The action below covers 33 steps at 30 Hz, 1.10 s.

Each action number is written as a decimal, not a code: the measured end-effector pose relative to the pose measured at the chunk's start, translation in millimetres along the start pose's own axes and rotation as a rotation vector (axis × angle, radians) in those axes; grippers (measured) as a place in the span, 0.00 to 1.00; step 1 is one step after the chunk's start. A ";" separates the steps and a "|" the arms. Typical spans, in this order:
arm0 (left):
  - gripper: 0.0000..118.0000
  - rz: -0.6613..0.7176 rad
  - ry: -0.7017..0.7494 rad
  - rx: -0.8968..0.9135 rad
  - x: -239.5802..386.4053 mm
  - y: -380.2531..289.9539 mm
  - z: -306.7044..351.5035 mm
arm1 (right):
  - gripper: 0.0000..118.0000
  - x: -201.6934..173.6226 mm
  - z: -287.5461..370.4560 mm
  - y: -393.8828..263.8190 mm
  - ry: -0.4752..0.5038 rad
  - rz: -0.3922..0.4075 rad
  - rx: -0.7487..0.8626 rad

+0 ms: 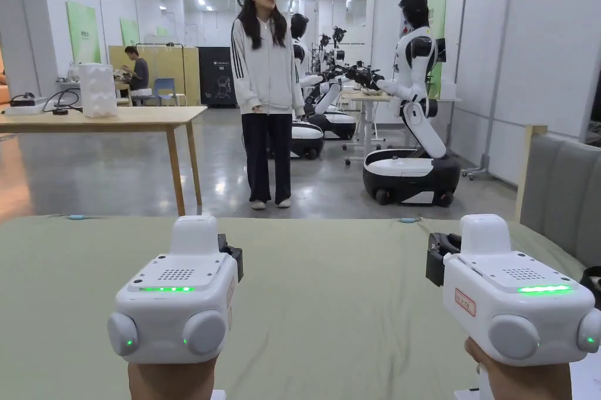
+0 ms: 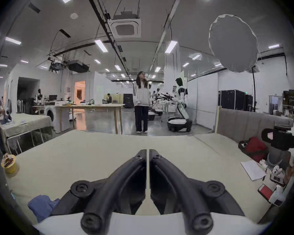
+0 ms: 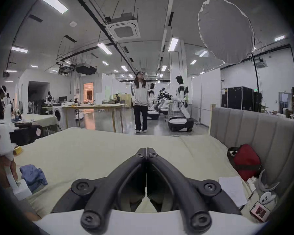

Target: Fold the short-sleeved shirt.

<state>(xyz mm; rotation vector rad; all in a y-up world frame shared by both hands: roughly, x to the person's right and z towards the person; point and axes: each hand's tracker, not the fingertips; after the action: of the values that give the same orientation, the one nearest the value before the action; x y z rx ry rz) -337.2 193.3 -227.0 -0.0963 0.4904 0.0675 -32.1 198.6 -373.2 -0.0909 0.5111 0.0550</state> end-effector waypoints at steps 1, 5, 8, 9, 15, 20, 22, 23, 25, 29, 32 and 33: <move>0.03 -0.008 0.003 0.005 0.5 0.9 0.8 | 0.02 -0.9 1.3 0.9 -0.011 0.006 0.020; 0.51 0.015 -0.021 0.008 -0.7 7.6 4.2 | 0.51 -4.3 -1.8 7.8 -0.011 0.008 0.007; 1.00 0.004 -0.025 0.080 -3.0 8.2 9.9 | 0.93 -7.1 3.1 6.0 0.003 0.034 0.051; 1.00 -0.026 -0.017 0.066 -2.4 8.4 9.7 | 0.93 -8.2 4.5 6.0 0.007 0.044 0.054; 1.00 -0.054 -0.029 0.081 -3.1 14.1 14.7 | 1.00 -13.1 14.1 13.6 0.058 0.042 0.096; 1.00 -0.032 -0.035 0.079 -3.2 15.3 13.4 | 1.00 -16.1 28.7 23.8 0.023 -0.023 0.144; 1.00 -0.024 -0.041 0.080 -2.6 17.8 13.8 | 1.00 -20.8 28.2 27.6 -0.064 -0.026 0.120; 1.00 -0.022 -0.040 0.078 -1.7 17.5 13.9 | 1.00 -22.6 28.7 30.2 -0.109 -0.018 0.088; 1.00 -0.015 -0.051 0.076 -0.8 15.9 14.6 | 1.00 -25.1 30.3 31.9 -0.124 -0.017 0.104; 1.00 -0.012 -0.061 0.076 0.7 18.4 14.8 | 1.00 -21.8 35.3 33.6 -0.062 -0.080 0.090; 1.00 -0.019 -0.068 0.084 2.3 20.4 16.1 | 1.00 -26.5 31.6 38.8 -0.194 -0.115 0.011; 1.00 -0.023 -0.070 0.087 3.0 20.7 16.3 | 1.00 -27.2 30.0 40.9 -0.232 -0.100 -0.020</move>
<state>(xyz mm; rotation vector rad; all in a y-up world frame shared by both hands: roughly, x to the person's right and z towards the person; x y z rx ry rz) -328.9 215.8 -215.7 -0.0145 0.4215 0.0268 -44.3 241.5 -336.8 -0.1282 0.2741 -0.0269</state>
